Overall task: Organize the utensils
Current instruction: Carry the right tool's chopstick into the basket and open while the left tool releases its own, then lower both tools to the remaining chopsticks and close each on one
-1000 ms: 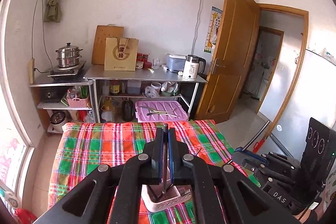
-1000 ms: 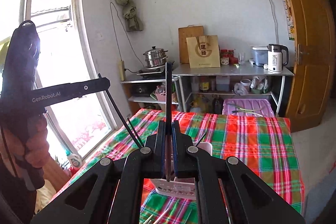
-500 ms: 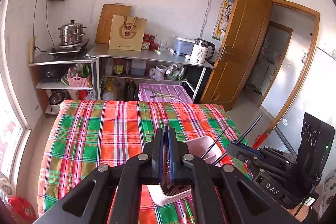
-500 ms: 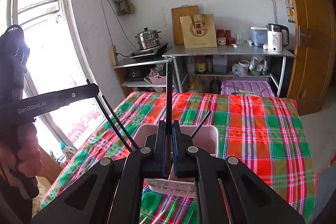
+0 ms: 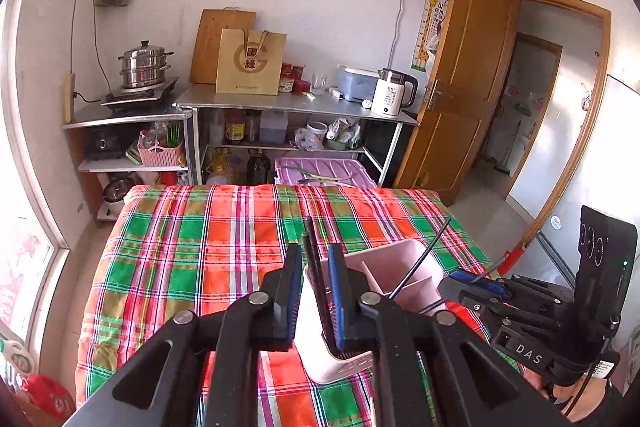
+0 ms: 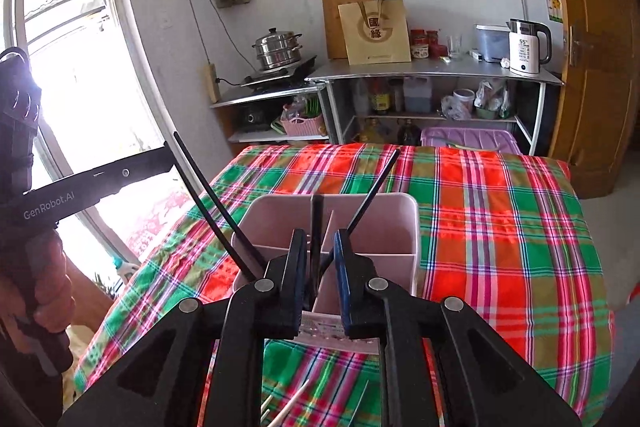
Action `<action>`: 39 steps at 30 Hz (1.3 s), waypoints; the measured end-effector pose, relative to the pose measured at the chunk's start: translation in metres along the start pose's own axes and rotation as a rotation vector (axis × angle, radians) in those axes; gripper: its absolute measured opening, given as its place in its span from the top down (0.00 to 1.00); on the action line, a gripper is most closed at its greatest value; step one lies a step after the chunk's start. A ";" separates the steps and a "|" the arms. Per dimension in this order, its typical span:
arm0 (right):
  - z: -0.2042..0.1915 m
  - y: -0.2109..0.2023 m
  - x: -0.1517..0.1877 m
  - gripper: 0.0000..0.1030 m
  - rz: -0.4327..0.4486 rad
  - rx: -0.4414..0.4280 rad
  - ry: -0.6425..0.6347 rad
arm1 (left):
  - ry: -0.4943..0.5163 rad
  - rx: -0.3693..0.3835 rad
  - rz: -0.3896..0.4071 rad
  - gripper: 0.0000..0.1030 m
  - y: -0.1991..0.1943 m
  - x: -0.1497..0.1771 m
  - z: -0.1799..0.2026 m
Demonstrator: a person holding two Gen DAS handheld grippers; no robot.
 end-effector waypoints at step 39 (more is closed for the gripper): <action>0.031 -0.120 0.111 0.77 0.039 0.026 0.065 | 0.029 0.084 -0.055 0.76 -0.082 0.162 0.062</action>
Point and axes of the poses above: each gripper's, at about its wrist camera, not at the fingertips, and y roughly the way its jaws point, z to its right, x to its underside, the point moved 1 cm from there along y, roughly the way its jaws point, and after that the axes turned 6 degrees about z, right-handed, at the moved point
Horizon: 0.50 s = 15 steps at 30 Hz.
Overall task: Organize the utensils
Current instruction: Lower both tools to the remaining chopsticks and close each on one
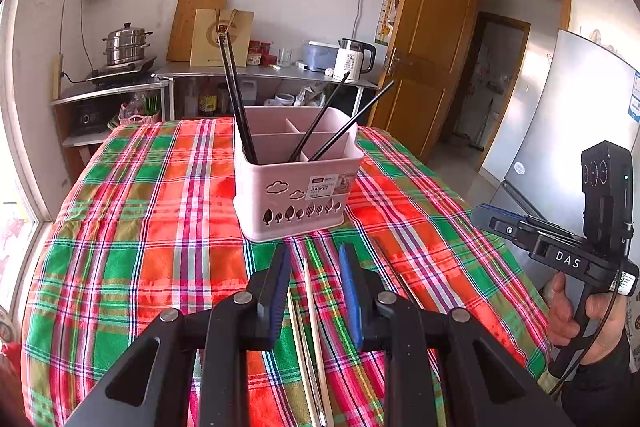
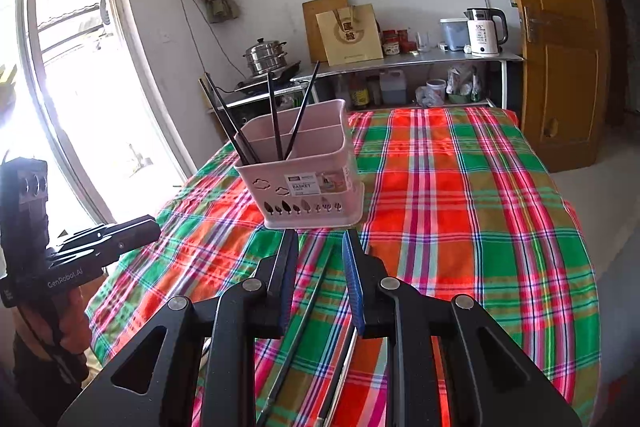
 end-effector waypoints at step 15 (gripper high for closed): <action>0.023 0.046 0.037 0.77 -0.152 0.054 0.011 | -0.019 0.030 -0.209 0.76 0.075 0.031 0.013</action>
Point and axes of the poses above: each gripper's, at about its wrist camera, not at the fingertips, and y roughly the way its jaws point, z to its right, x to its underside, the point moved 1 cm from there along y, roughly the way its jaws point, and after that the axes turned 6 degrees about z, right-handed, at the moved point
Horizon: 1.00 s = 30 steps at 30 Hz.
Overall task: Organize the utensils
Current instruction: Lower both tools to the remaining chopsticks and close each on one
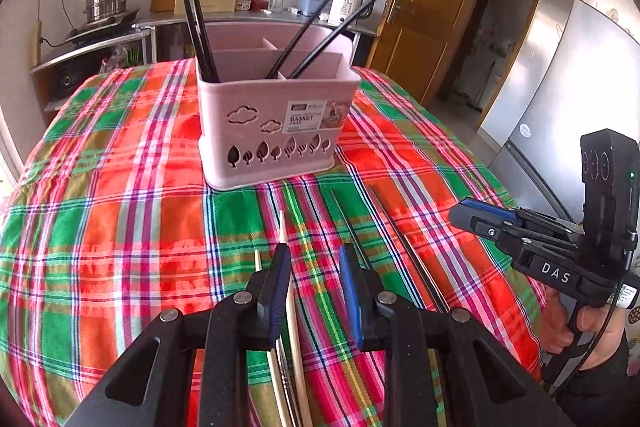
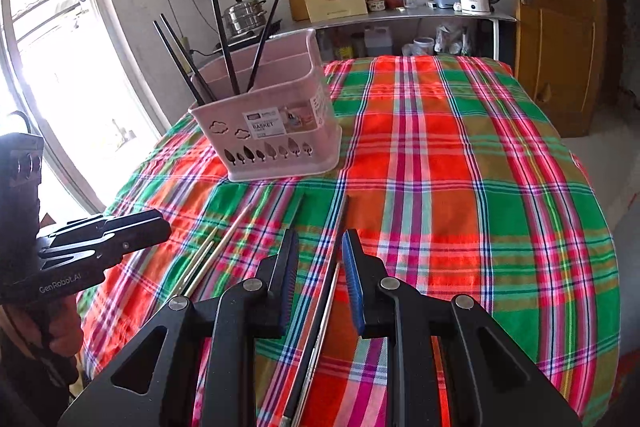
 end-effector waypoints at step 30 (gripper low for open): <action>0.020 0.055 0.014 0.89 -0.163 0.069 -0.042 | 0.078 -0.046 -0.161 0.86 0.113 -0.011 0.047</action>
Point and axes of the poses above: each gripper's, at about its wrist camera, not at the fingertips, and y roughly the way its jaws point, z to its right, x to its underside, the point moved 1 cm from there along y, roughly the way its jaws point, and after that the axes turned 6 degrees about z, right-handed, at the moved point
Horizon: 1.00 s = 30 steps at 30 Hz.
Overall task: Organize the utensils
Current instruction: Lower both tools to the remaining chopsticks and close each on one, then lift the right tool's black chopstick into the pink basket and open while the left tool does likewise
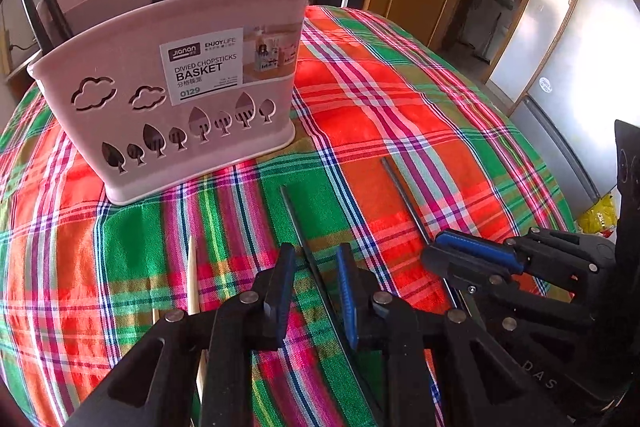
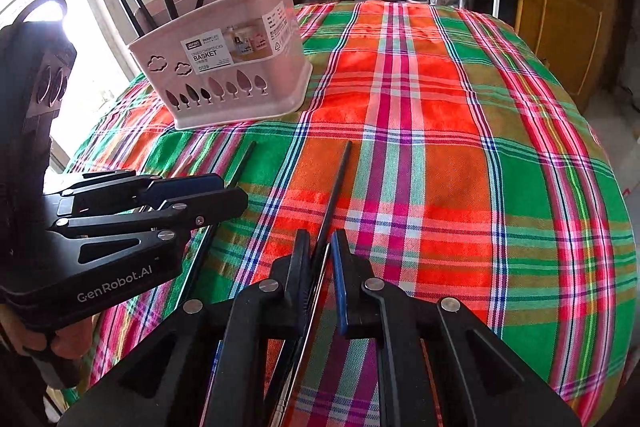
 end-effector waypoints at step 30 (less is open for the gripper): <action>-0.025 -0.065 -0.055 0.95 0.184 -0.063 -0.027 | -0.007 0.076 0.184 0.96 -0.112 -0.029 -0.015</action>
Point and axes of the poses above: each gripper's, at about its wrist camera, not at the fingertips, and y roughly the way its jaws point, z to its right, x to its underside, the point moved 1 cm from there along y, roughly the way its jaws point, and after that the axes turned 6 degrees about z, right-handed, at the moved point
